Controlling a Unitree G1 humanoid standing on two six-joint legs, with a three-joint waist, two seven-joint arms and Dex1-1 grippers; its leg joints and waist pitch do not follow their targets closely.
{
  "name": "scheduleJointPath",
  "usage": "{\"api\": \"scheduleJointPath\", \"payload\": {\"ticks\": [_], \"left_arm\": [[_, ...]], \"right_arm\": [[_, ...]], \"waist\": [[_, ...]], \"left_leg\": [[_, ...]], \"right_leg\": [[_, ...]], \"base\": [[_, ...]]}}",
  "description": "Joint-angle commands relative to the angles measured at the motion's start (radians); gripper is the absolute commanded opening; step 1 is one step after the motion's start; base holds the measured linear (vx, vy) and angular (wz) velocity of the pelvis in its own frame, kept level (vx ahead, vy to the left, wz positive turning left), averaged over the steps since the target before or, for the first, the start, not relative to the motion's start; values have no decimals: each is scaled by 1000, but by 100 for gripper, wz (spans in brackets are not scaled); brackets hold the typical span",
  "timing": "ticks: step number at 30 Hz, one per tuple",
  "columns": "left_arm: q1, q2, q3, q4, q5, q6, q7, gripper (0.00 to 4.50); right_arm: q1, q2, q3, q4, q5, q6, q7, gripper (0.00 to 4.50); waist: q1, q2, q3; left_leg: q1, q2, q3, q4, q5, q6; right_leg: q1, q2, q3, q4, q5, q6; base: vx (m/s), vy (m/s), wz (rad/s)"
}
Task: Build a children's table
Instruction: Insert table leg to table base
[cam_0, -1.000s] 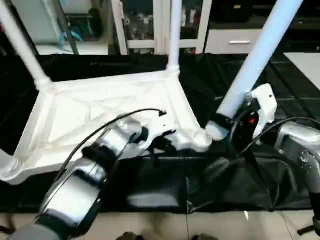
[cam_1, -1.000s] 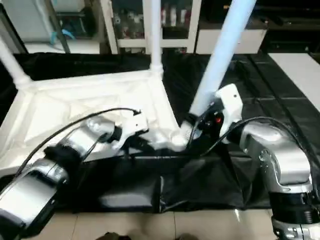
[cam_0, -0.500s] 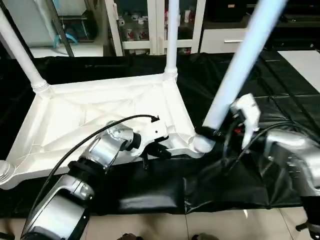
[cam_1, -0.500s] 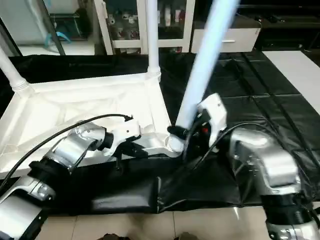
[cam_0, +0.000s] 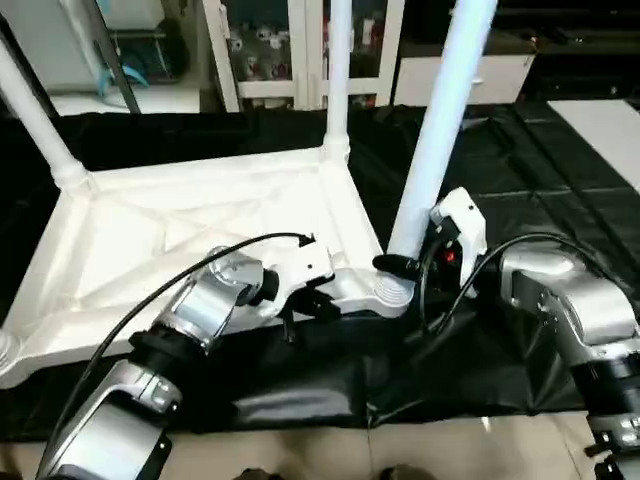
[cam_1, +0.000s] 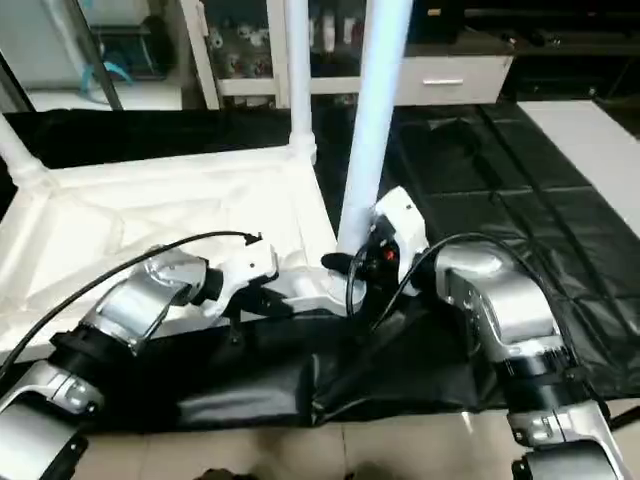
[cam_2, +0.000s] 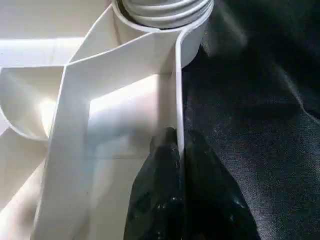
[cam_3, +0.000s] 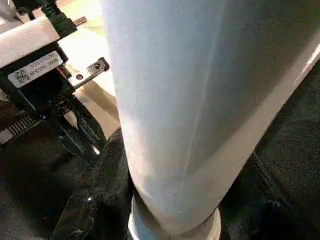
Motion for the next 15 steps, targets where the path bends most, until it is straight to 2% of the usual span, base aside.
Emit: {"api": "scheduleJointPath", "payload": {"ticks": [1,7,9,15], "left_arm": [[30,-6,9,-5,-33,15,-2,0],[28,-4,8,-9,-36,16,-9,0],[26,-5,12,-9,-38,17,-3,0],[24,-9,17,-9,-41,23,-2,0]], "right_arm": [[-6,-9,35,37,-25,-10,23,187],[-30,30,9,118,-15,-25,24,187],[-31,55,-31,155,9,-25,4,187],[-14,69,-76,208,17,-48,-25,187]], "waist": [[7,-26,-70],[6,-24,-71],[5,-24,-72],[5,-25,-72]], "left_leg": [[34,86,-53,-89,-270,13],[34,85,-53,-88,-275,12],[34,85,-54,-89,-281,9],[35,85,-53,-89,-284,5]], "right_leg": [[28,-50,31,-57,-281,-263],[29,-49,30,-57,-283,-269],[29,-49,30,-57,-280,-268],[28,-49,30,-57,-283,-270]], "base": [[0,0,0],[0,0,0],[0,0,0],[0,0,0]]}}
